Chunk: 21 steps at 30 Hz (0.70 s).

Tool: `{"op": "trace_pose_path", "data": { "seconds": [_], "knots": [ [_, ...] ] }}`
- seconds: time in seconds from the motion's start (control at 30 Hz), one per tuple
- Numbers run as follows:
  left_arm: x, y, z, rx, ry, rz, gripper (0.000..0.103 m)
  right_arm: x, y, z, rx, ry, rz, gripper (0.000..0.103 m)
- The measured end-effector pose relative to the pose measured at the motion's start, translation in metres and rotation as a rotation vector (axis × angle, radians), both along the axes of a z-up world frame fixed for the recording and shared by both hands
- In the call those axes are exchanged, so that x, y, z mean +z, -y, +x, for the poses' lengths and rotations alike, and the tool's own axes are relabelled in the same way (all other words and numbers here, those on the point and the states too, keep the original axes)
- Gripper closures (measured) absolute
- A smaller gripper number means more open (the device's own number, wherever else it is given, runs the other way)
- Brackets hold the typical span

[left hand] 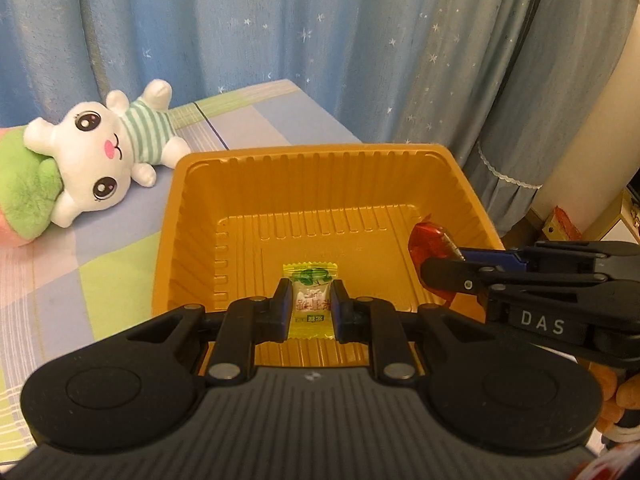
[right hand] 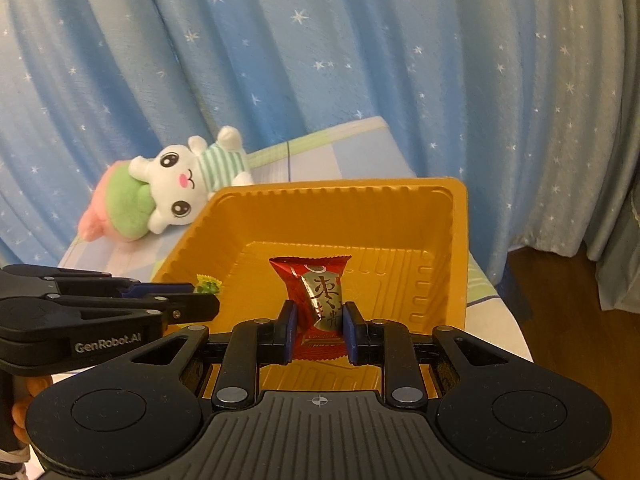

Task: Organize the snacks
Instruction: 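Carry both candies over the orange tray and open both tools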

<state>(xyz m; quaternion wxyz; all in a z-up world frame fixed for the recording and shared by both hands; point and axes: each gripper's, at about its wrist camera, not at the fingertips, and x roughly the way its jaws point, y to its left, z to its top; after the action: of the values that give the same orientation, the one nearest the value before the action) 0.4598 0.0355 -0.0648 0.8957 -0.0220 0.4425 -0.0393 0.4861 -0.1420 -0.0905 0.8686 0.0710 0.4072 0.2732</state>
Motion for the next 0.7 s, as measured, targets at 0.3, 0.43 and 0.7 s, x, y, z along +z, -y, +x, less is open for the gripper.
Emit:
{"op": "trace_pose_path", "data": {
  "seconds": [0.3, 0.43, 0.7],
  "knots": [
    [-0.011, 0.005, 0.012, -0.004, -0.018, -0.004, 0.085, -0.005, 0.004, 0.004, -0.018, -0.011, -0.001, 0.079],
    [-0.012, 0.005, 0.011, -0.004, -0.01, -0.008, 0.084, -0.007, 0.007, 0.004, -0.028, -0.018, 0.005, 0.079],
    [-0.01, -0.005, 0.001, 0.015, -0.005, -0.009, 0.079, -0.009, 0.009, 0.004, -0.031, -0.031, 0.011, 0.079]
  ]
}}
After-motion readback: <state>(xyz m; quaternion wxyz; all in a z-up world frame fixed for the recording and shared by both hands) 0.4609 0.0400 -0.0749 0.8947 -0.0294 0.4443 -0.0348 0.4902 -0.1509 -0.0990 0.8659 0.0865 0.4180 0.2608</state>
